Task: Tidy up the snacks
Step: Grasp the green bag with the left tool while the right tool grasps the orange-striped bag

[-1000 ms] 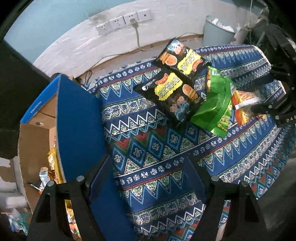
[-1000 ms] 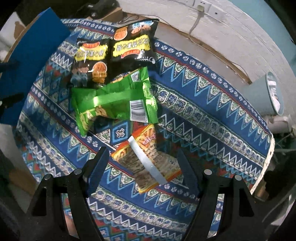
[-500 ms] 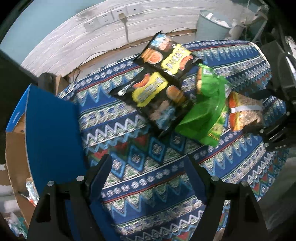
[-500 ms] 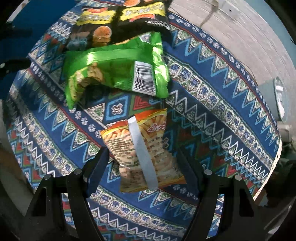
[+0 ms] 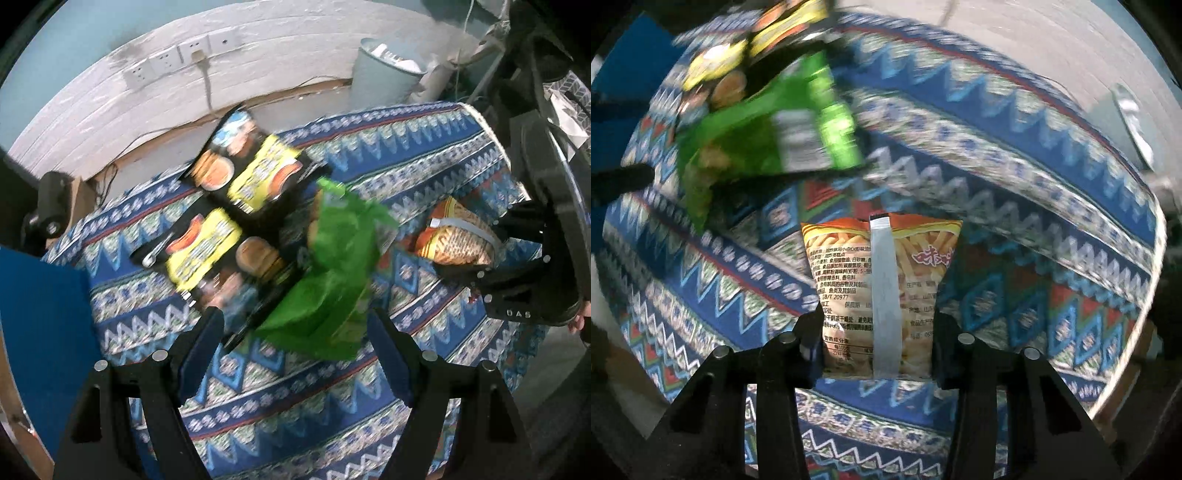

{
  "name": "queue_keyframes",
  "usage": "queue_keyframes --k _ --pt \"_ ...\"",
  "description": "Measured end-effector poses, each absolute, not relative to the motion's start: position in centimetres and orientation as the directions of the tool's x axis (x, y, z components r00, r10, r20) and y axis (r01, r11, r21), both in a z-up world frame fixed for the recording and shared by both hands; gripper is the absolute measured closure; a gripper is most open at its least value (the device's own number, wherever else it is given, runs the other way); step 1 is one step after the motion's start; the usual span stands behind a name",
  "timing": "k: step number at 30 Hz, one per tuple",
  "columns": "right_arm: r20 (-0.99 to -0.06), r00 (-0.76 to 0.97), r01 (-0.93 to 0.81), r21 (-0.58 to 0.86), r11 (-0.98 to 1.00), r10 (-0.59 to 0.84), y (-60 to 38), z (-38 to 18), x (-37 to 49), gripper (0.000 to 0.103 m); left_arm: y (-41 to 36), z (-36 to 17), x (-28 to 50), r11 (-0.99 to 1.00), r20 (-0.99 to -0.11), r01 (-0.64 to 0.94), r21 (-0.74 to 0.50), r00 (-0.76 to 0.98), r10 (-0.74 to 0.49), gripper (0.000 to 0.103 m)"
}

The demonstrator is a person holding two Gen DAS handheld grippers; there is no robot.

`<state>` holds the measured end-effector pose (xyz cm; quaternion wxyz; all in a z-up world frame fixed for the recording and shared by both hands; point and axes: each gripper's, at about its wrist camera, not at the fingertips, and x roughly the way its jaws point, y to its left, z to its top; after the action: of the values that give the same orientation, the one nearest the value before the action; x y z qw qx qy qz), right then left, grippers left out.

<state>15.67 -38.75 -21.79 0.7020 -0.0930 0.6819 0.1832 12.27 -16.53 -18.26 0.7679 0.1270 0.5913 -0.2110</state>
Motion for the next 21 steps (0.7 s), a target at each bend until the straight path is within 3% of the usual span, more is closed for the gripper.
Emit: queue_keyframes --k 9,21 --pt "-0.978 0.079 -0.224 0.173 0.959 0.195 -44.9 -20.1 17.3 0.061 -20.4 -19.6 13.9 0.845 -0.960 0.532 -0.052 0.207 -0.189 0.022" --pt "-0.969 0.113 -0.178 0.200 0.964 0.222 -44.7 -18.8 19.0 0.061 -22.6 -23.0 14.2 0.823 -0.975 0.568 0.028 0.198 -0.103 0.022"
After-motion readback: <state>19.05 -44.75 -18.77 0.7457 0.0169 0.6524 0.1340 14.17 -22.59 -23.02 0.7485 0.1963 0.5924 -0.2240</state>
